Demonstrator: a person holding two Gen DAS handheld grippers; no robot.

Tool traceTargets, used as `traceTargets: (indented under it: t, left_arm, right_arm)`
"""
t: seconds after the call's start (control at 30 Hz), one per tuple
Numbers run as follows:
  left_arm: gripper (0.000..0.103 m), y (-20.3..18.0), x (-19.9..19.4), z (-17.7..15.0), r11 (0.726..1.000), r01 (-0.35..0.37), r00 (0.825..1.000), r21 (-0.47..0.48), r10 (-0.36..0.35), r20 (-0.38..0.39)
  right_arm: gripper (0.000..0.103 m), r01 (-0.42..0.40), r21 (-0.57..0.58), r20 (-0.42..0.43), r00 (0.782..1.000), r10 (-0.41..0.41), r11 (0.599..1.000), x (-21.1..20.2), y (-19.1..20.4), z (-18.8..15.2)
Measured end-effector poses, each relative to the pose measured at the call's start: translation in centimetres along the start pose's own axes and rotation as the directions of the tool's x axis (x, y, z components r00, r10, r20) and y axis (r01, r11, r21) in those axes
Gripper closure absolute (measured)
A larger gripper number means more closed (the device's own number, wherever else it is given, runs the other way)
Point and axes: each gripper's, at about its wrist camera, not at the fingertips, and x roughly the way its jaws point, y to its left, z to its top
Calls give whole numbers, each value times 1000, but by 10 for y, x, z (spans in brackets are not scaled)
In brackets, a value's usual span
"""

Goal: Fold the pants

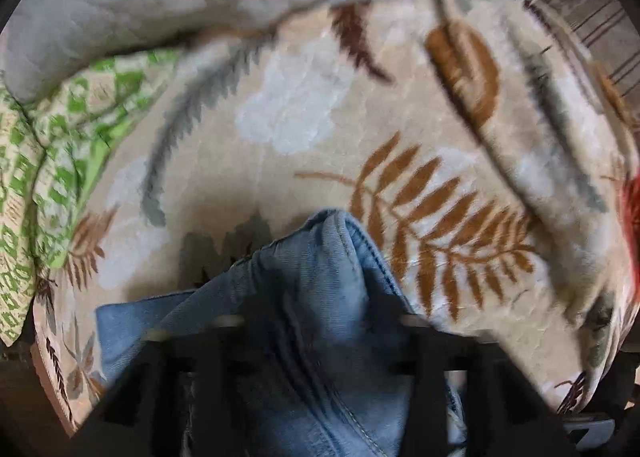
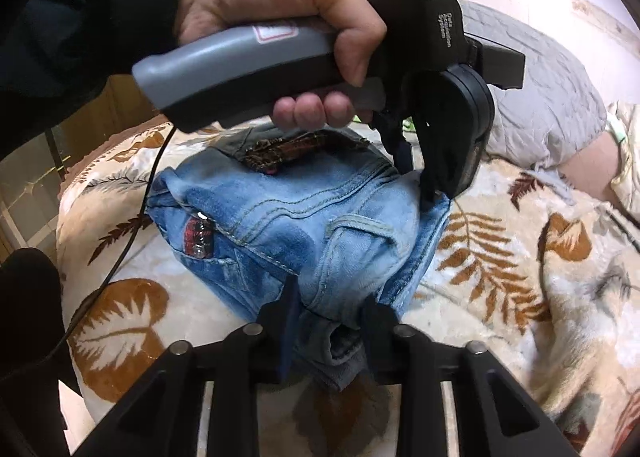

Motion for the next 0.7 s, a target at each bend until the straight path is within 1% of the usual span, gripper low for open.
traceTargets:
  t: [0.07, 0.13, 0.23, 0.33, 0.43, 0.5, 0.57, 0.63, 0.67, 0.7]
  left_arm:
    - [17, 2, -16, -7, 999, 44, 998, -15, -44, 39]
    - [15, 12, -36, -17, 998, 34, 995, -50, -30, 90]
    - [10, 27, -56, -33, 993, 61, 989, -101, -47, 140]
    - [9, 46, -75, -52, 981, 88, 979, -171, -53, 198]
    - [9, 65, -97, -80, 962, 111, 963, -249, -43, 265]
    - [4, 79, -109, -109, 944, 128, 952, -305, -30, 306]
    - [4, 87, -115, -132, 928, 158, 940, -338, -37, 338]
    - [4, 94, -113, -157, 910, 195, 931, -367, -54, 362]
    - [4, 97, -111, -169, 903, 201, 927, -380, -50, 372]
    - [4, 98, -106, -182, 899, 192, 926, -394, -33, 376]
  right_arm:
    - [20, 16, 18, -3, 1000, -16, 1000, -8, -2, 2]
    - [18, 21, 29, 7, 1000, -21, 999, -18, -2, 4]
    - [18, 65, 10, -9, 998, -65, 998, -28, 1, 8]
    - [18, 86, 9, -26, 996, -86, 996, -38, 1, 12]
    - [16, 100, 27, -25, 995, -100, 995, -50, -2, 16]
    - [14, 79, 80, -27, 997, -77, 994, -58, -10, 21]
    - [14, 43, 145, -30, 999, -39, 988, -62, -18, 27]
    - [14, 2, 241, -30, 1000, 6, 970, -59, -33, 35]
    - [14, -9, 275, -32, 999, 19, 961, -57, -38, 38]
    - [14, -21, 316, -38, 999, 35, 948, -53, -45, 41]
